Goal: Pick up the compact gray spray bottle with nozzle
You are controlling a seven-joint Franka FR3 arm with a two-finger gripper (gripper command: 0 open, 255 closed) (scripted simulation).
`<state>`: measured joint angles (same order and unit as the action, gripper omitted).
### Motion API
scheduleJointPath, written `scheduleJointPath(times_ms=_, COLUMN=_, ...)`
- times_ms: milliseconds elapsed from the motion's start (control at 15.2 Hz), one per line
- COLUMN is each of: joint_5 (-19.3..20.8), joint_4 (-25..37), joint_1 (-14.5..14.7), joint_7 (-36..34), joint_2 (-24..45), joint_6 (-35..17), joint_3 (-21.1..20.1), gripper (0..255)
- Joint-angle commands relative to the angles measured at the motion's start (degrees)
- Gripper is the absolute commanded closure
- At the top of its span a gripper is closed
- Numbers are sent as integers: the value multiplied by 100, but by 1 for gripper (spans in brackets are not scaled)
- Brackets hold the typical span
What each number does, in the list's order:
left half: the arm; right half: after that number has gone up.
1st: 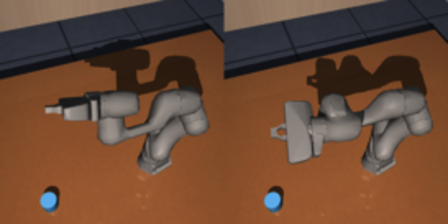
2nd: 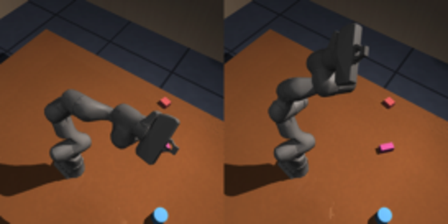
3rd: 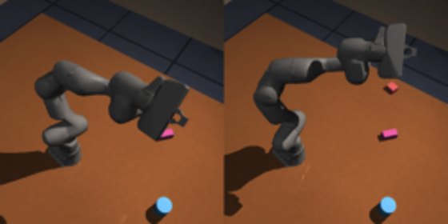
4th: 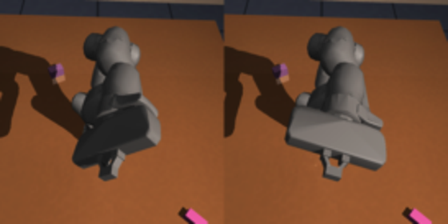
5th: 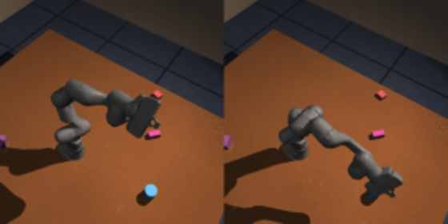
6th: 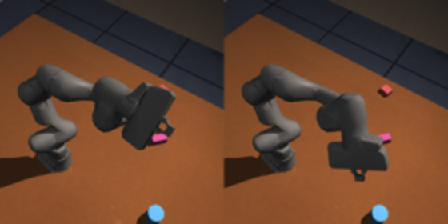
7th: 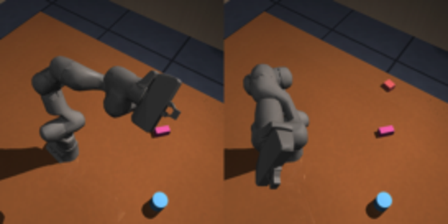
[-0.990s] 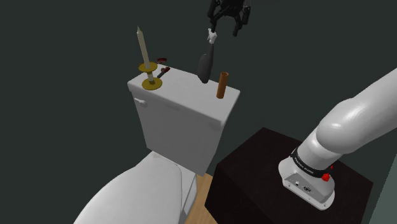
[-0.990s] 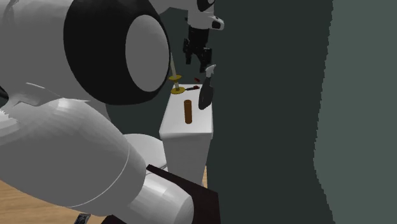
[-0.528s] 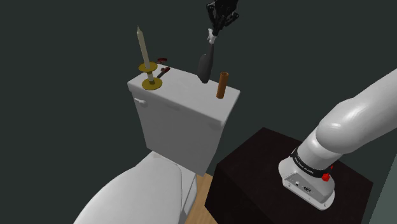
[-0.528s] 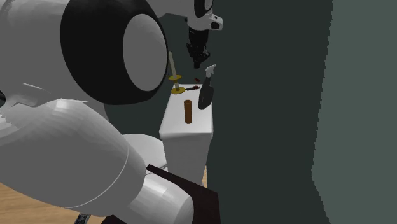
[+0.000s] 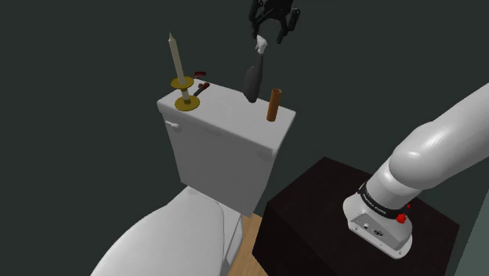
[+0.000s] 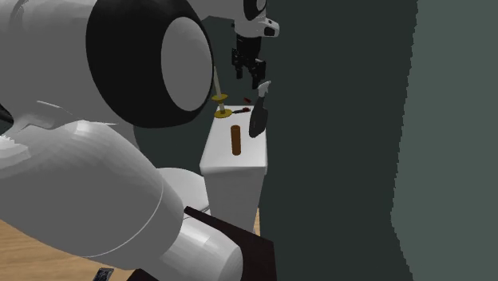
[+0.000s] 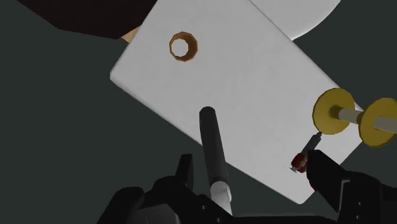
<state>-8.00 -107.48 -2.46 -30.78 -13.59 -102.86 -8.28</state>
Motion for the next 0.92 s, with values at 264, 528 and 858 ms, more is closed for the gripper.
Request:
scheduleJointPath(times_ms=264, joint_5=178, joint_4=160, joint_1=-240, joint_7=42, joint_2=602, joint_6=-566, joint_3=49, gripper=0)
scheduleJointPath(times_ms=528, joint_5=156, joint_4=-130, joint_1=-303, joint_7=74, joint_2=587, joint_6=-841, joint_3=-17, gripper=0)
scheduleJointPath(times_ms=858, joint_5=178, joint_4=102, joint_1=-439, joint_7=244, joint_2=810, joint_6=-823, joint_3=44, gripper=255)
